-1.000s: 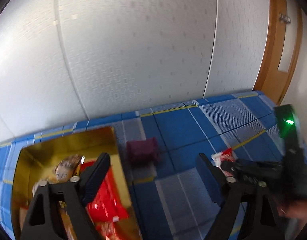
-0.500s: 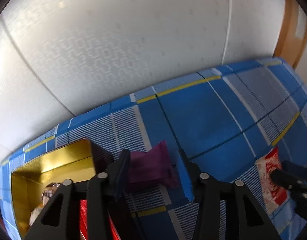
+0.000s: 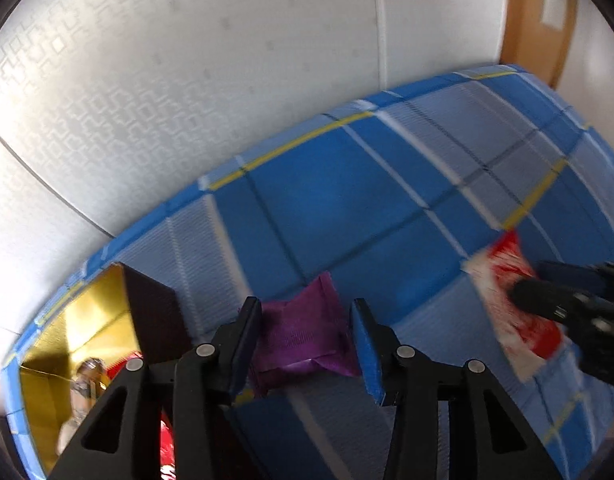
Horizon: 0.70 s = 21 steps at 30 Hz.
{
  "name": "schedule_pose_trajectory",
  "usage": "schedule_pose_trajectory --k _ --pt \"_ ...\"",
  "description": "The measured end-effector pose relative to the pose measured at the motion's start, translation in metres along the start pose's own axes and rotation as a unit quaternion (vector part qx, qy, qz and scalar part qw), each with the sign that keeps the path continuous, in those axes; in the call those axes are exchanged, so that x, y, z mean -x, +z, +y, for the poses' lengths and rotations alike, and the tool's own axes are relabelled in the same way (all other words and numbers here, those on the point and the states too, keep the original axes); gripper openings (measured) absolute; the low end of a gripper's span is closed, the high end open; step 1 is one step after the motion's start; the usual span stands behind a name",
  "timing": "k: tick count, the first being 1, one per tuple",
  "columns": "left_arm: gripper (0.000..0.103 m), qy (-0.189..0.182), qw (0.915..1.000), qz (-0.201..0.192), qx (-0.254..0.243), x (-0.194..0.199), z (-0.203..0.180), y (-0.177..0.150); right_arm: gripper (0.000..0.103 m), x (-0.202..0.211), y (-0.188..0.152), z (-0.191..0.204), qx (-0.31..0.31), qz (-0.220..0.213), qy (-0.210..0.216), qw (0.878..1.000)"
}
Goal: Organize snacks
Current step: 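Grasp the purple pouch with the left gripper while the right holds the red-white candy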
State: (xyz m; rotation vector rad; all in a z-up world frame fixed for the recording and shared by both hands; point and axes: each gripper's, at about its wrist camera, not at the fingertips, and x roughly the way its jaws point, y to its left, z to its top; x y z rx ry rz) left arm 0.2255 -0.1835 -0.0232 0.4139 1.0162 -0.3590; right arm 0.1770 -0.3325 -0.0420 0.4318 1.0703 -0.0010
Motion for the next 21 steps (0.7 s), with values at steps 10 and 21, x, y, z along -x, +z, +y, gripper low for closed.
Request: schedule_pose_trajectory --k 10,21 --pt "0.067 0.012 0.9974 0.018 0.069 -0.004 -0.003 -0.017 0.039 0.002 -0.005 0.006 0.014 0.001 -0.01 1.0" --pt "0.061 0.034 0.9968 -0.014 0.071 0.009 -0.009 -0.03 0.04 0.004 -0.005 0.003 0.016 0.005 -0.006 1.0"
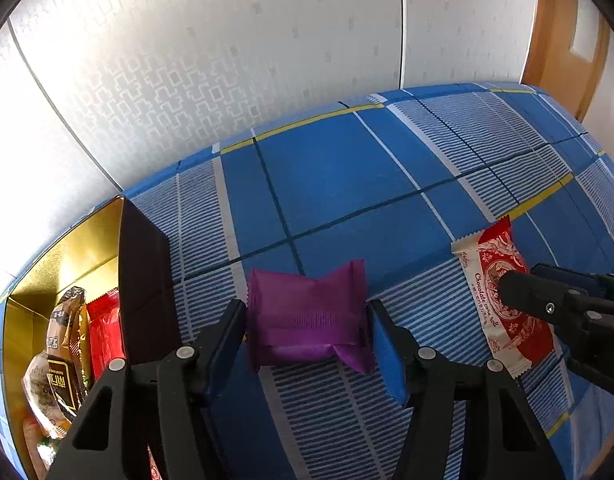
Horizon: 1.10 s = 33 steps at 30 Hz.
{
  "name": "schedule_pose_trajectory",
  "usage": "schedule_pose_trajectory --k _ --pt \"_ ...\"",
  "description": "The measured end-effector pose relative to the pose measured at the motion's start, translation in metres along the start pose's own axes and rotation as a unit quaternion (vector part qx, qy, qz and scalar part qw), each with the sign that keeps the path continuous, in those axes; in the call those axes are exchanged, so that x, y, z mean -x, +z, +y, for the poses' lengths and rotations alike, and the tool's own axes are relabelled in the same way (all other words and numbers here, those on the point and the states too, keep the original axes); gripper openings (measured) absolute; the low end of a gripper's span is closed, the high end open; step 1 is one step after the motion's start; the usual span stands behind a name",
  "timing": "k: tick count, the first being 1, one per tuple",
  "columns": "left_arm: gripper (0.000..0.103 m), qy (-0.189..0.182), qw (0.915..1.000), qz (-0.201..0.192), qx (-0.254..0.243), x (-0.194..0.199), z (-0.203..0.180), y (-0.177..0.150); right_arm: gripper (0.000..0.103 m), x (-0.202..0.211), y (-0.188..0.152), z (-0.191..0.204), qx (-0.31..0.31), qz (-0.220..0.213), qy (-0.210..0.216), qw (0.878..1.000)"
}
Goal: Organize snacks
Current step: 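Grasp the purple pouch with the left gripper while the right holds the red-white candy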
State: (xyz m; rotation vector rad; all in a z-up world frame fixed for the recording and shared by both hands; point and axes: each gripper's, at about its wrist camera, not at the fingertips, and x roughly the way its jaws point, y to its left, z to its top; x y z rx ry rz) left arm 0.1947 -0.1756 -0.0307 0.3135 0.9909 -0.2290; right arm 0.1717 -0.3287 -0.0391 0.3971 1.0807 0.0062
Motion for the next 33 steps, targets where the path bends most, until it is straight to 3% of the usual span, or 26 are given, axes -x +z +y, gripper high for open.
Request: schedule_pose_trajectory --k 9,14,16,18,19,21,28,29,30,32,33 --pt "0.06 0.017 0.9997 -0.014 -0.012 -0.001 -0.009 0.0 0.057 0.005 -0.006 0.005 0.007 0.011 0.013 1.0" --pt "0.06 0.017 0.9997 -0.013 -0.008 -0.002 -0.007 0.0 0.057 0.005 -0.011 0.016 0.037 0.004 -0.017 0.999" --pt "0.061 0.02 0.9997 -0.013 -0.011 -0.001 -0.007 -0.001 0.054 0.004 -0.011 0.019 0.049 0.002 -0.031 0.998" --pt "0.062 0.023 0.9994 -0.017 -0.019 0.001 -0.01 -0.003 0.041 0.005 -0.01 0.018 0.06 -0.001 -0.051 0.997" --pt "0.063 0.022 0.9995 -0.016 -0.018 0.0 -0.01 -0.003 0.04 0.006 -0.01 0.017 0.061 -0.003 -0.057 0.996" --pt "0.064 0.021 0.9996 -0.014 -0.011 0.0 -0.008 -0.003 0.033 0.008 -0.008 0.01 0.046 -0.004 -0.048 0.998" --pt "0.068 -0.001 0.9996 -0.024 0.016 0.001 -0.002 0.004 0.027 0.008 -0.002 0.001 0.035 -0.007 -0.041 0.999" --pt "0.068 -0.001 0.9996 -0.024 0.018 -0.001 -0.002 0.005 0.027 0.008 -0.003 0.002 0.037 -0.007 -0.041 0.998" --pt "0.058 -0.001 0.9996 -0.023 0.019 -0.002 -0.003 0.005 0.027 0.008 -0.002 0.002 0.039 -0.008 -0.042 0.998" --pt "0.054 0.003 0.9997 -0.024 0.011 -0.004 -0.007 0.004 0.026 0.008 -0.003 0.004 0.041 -0.008 -0.042 0.998" --pt "0.046 0.009 0.9995 -0.029 0.004 -0.004 -0.008 0.003 0.026 0.008 -0.003 0.003 0.042 -0.008 -0.041 0.998"
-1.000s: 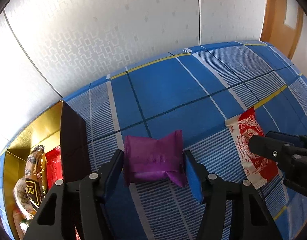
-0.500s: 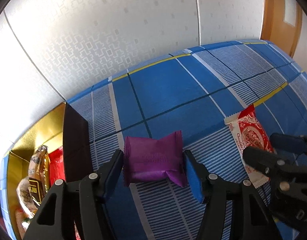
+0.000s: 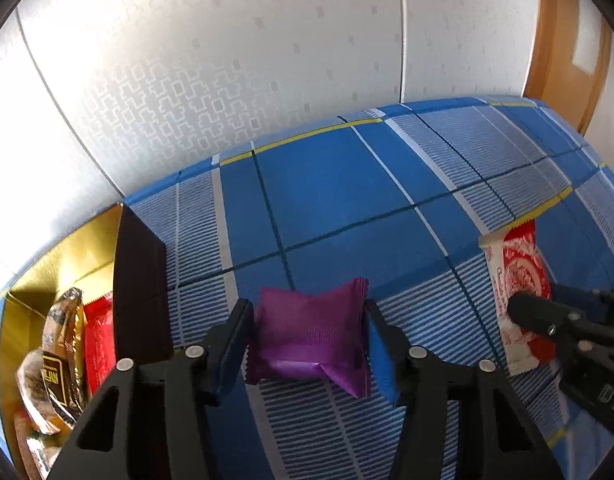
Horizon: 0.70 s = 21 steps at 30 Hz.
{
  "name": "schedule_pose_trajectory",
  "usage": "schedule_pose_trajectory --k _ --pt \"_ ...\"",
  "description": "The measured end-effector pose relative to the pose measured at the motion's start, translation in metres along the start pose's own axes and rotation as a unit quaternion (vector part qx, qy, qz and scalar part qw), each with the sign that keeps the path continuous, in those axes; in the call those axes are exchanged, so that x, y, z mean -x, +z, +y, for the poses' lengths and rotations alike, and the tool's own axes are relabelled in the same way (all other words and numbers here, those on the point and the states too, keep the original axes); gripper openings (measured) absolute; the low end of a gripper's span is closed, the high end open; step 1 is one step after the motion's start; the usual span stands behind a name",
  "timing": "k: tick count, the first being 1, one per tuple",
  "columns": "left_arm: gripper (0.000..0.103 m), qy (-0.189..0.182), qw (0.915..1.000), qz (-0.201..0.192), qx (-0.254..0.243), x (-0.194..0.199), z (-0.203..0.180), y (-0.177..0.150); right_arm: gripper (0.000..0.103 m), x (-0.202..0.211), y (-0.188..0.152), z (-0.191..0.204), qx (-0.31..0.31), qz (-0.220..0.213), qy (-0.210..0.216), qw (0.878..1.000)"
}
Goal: Organize snacks
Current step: 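Grasp the purple pouch with the left gripper while the right holds the red-white candy, then carry the purple pouch into the tray and open the left gripper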
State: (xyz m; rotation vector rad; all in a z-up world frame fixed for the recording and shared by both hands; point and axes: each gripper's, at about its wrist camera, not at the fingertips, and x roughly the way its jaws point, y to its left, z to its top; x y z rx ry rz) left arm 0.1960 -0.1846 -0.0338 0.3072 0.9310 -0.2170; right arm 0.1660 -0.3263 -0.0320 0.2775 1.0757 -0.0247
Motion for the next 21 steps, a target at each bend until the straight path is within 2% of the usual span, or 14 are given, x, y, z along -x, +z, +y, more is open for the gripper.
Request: schedule_pose_trajectory --k 6,12,17,21 --pt "0.043 -0.016 0.9998 -0.008 -0.006 0.007 -0.002 -0.004 0.026 -0.001 0.002 -0.005 -0.004 -0.001 0.009 1.0" --pt "0.043 -0.05 0.9973 -0.054 0.003 0.035 0.004 -0.01 0.026 -0.001 0.001 -0.005 -0.003 -0.004 0.008 1.0" --pt "0.043 -0.057 0.9937 -0.096 0.001 0.066 0.014 -0.018 0.026 0.0 -0.001 -0.004 -0.002 -0.008 0.007 1.0" --pt "0.043 -0.059 0.9923 -0.108 0.01 0.083 0.029 -0.026 0.026 0.002 -0.004 -0.001 0.0 -0.012 0.002 1.0"
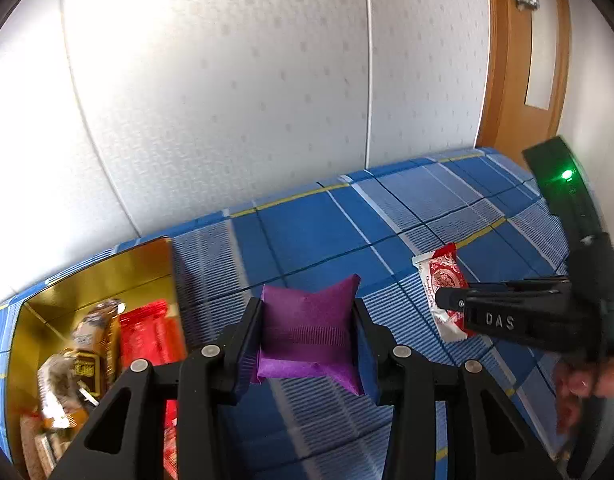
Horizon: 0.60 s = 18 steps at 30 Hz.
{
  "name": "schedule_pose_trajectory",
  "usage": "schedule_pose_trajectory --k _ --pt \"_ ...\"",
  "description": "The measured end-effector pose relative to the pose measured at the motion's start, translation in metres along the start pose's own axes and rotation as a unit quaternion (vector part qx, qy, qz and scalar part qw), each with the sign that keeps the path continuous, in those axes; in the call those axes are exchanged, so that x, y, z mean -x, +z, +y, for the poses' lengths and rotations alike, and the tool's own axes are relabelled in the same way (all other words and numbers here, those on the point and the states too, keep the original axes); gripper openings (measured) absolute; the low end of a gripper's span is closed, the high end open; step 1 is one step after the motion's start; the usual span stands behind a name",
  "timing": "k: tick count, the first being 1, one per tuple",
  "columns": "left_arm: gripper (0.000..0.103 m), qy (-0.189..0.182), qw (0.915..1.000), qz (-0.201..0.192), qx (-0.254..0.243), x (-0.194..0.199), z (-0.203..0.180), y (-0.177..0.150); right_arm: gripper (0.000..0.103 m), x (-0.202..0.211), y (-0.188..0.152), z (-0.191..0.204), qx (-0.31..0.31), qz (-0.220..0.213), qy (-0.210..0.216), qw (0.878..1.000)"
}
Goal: Organize snacks
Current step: 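Carry the purple pouch into the tray and open the left gripper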
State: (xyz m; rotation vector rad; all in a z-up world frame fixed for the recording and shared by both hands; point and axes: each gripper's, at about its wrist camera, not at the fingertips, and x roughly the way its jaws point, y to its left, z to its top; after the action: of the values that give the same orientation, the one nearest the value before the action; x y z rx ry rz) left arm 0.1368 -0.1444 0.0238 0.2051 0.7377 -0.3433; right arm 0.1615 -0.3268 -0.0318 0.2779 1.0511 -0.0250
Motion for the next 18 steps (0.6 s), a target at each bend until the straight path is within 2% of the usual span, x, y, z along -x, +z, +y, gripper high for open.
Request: schedule_pose_trajectory --k 10,18 --pt "0.043 0.024 0.9981 -0.023 0.052 0.046 0.061 -0.024 0.026 0.002 -0.002 0.002 -0.006 -0.005 -0.007 1.0" --pt "0.043 0.085 0.9899 -0.059 0.097 0.074 0.133 -0.044 0.025 0.001 -0.001 0.001 -0.019 -0.008 -0.001 1.0"
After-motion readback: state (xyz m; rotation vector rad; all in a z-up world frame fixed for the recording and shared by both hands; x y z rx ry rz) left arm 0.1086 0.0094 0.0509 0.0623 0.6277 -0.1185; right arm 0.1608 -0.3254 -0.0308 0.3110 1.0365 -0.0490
